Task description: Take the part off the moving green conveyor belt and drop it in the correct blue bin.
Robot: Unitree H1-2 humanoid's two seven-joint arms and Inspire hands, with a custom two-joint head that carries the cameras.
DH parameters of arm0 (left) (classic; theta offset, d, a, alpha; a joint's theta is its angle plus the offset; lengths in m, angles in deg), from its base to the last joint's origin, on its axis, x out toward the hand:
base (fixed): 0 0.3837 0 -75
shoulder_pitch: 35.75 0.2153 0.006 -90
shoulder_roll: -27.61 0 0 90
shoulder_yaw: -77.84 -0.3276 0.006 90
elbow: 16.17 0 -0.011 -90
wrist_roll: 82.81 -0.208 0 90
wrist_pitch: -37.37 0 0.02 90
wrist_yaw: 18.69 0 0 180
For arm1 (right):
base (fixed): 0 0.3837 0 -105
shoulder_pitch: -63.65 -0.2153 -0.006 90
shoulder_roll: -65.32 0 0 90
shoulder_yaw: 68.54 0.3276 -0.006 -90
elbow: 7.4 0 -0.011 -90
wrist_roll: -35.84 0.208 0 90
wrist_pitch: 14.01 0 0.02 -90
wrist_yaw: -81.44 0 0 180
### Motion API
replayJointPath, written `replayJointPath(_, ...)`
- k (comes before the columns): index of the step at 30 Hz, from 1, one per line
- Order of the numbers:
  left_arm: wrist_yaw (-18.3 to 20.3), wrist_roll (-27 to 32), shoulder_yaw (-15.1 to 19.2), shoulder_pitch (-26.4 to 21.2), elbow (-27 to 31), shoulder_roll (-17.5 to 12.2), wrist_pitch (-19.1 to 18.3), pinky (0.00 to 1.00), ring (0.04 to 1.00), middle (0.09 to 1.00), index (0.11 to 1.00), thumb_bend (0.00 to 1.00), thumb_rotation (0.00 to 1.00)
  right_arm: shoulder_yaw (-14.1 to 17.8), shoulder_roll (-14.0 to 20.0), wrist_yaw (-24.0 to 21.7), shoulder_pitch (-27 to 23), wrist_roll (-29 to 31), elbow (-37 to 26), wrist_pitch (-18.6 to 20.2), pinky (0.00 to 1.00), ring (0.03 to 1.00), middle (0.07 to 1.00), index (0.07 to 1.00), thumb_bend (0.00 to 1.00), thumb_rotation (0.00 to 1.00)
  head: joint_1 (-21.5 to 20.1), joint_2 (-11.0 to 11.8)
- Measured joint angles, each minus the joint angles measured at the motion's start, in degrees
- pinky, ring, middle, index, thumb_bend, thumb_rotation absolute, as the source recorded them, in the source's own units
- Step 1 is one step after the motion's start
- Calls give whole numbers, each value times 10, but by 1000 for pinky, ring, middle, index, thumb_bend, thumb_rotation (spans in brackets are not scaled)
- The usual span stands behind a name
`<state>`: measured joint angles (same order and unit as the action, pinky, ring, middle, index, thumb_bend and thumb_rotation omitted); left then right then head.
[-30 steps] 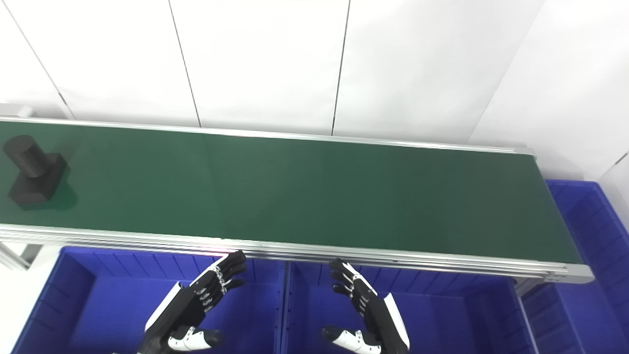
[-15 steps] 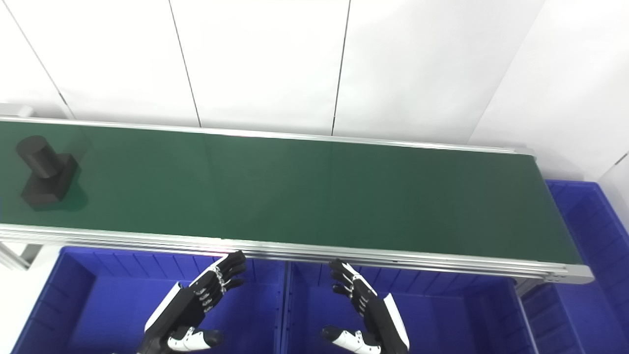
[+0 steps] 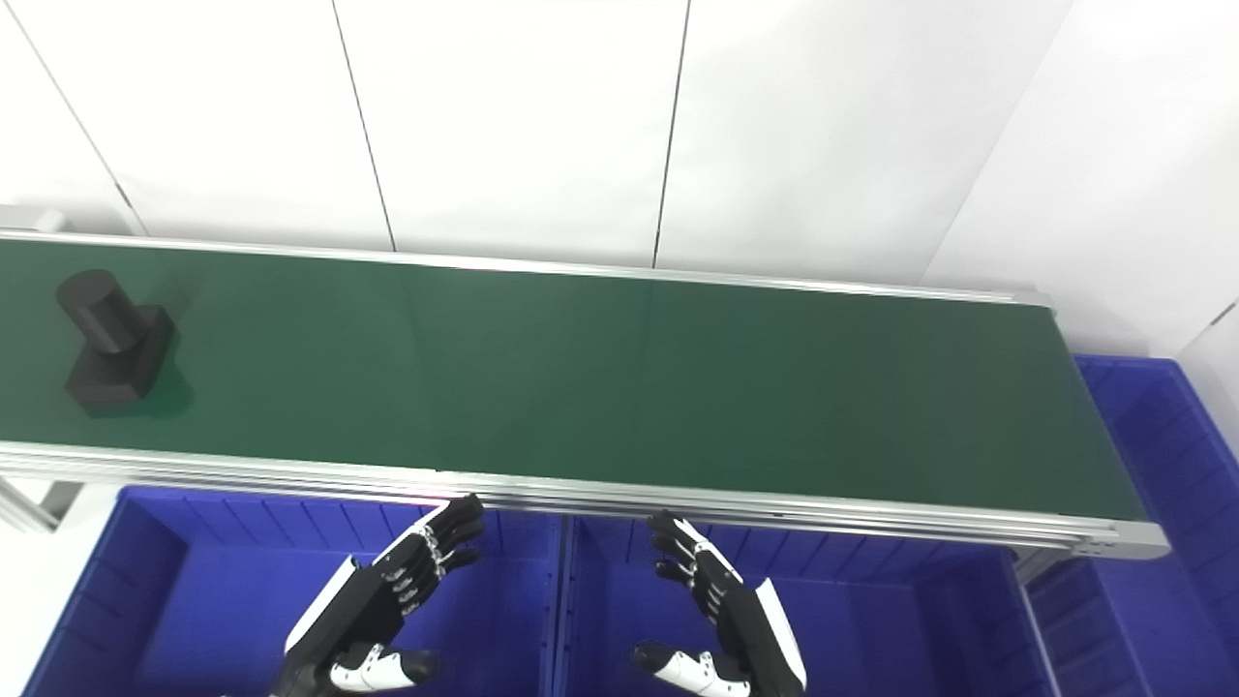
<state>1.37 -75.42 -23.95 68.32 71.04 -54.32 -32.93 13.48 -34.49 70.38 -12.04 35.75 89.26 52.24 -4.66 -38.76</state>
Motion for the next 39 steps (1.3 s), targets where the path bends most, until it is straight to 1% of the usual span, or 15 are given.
replayJointPath(10,1,1,0,0,-1,0,1,886,940,949,919,982,531,0,0,1,0,-1,0,0,814,885,934,849,905,560,-1,2)
replayJointPath(24,1,2,0,0,-1,0,1,887,944,952,920,967,526,0,0,3,0,-1,0,0,812,885,936,848,896,550,0,4)
replayJointPath(25,1,1,0,0,-1,0,1,885,942,950,919,970,528,0,0,3,0,0,0,0,810,884,936,848,896,550,7,4)
replayJointPath(26,1,1,0,0,-1,0,1,882,939,948,919,972,532,0,0,3,0,0,0,0,810,885,937,848,896,550,23,5)
replayJointPath(27,1,0,0,0,-1,0,1,879,937,947,918,973,535,0,1,3,0,1,0,0,810,885,937,848,895,550,25,5)
replayJointPath(28,1,-2,-1,0,-1,1,1,868,931,946,920,966,542,1,1,3,0,2,0,0,815,889,943,853,903,559,41,6)
replayJointPath(30,0,-12,-3,0,-2,2,2,864,928,947,922,964,541,2,3,0,0,11,2,0,816,889,948,859,907,563,44,7)
replayJointPath(32,-1,-19,-6,-2,-7,6,5,863,927,945,922,969,540,8,7,-9,-2,18,11,0,817,891,952,861,904,563,93,16)
replayJointPath(33,-2,-23,-7,-2,-11,8,6,862,923,941,921,974,540,10,9,-12,-3,21,16,0,819,892,952,862,902,563,93,16)
replayJointPath(34,-4,-26,-9,-4,-18,13,8,863,919,935,916,981,536,16,12,-18,-3,27,21,0,827,895,953,864,900,562,117,21)
replayJointPath(35,-7,-31,-10,-4,-25,20,9,864,916,932,914,985,533,22,15,-24,-4,33,24,0,831,897,953,867,899,563,126,24)
replayJointPath(37,-13,-40,-14,-6,-37,29,12,867,911,928,906,996,524,37,19,-39,-6,43,35,-1,845,905,960,872,891,558,177,39)
replayJointPath(39,-19,-51,-19,-10,-50,41,16,867,908,927,900,1000,510,53,21,-59,-10,56,50,-1,872,915,963,882,900,565,206,51)
